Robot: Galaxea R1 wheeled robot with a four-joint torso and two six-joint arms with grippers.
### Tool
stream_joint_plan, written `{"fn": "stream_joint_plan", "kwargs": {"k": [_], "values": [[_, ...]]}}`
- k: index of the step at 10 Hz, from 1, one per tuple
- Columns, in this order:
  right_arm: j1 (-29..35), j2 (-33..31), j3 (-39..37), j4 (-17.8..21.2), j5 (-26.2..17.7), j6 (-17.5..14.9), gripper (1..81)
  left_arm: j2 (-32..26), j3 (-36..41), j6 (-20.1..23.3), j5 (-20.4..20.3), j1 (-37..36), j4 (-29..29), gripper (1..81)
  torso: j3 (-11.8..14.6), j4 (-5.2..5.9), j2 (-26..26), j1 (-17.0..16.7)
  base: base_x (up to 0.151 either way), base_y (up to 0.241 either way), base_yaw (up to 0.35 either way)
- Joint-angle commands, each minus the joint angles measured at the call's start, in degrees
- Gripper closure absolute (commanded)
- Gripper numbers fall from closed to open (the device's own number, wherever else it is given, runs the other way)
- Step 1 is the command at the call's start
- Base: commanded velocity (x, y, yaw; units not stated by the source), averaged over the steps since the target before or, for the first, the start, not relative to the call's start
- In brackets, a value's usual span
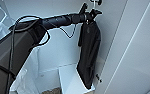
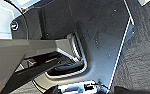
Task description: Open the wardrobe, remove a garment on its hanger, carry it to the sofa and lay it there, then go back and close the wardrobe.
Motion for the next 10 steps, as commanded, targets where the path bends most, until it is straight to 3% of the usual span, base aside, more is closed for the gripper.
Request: {"fn": "stream_joint_plan", "kwargs": {"k": [1,3,5,10], "values": [[1.3,0.3,0.4,0.3,-3.9,-0.1,1.0,0.5,-0.5,-0.1,-2.3,-11.6,1.6,1.0,0.0,0.02,0.0,0.0,0.000,0.000,0.000],[1.0,0.4,0.4,0.3,-3.9,-0.1,1.0,0.6,-1.2,-0.1,-3.6,-11.5,3.5,1.0,0.0,0.00,0.0,0.0,0.000,0.000,0.000],[0.6,0.5,0.4,0.3,-3.6,-0.1,1.0,-0.1,-0.4,-0.1,-7.9,-11.1,4.3,1.0,0.0,0.00,0.0,0.0,0.000,0.000,0.000],[0.6,0.8,0.4,0.3,-3.5,-0.1,1.0,-2.9,5.3,-0.1,-13.1,-10.6,5.1,1.0,0.0,0.00,0.0,0.0,0.000,0.000,0.000]]}}
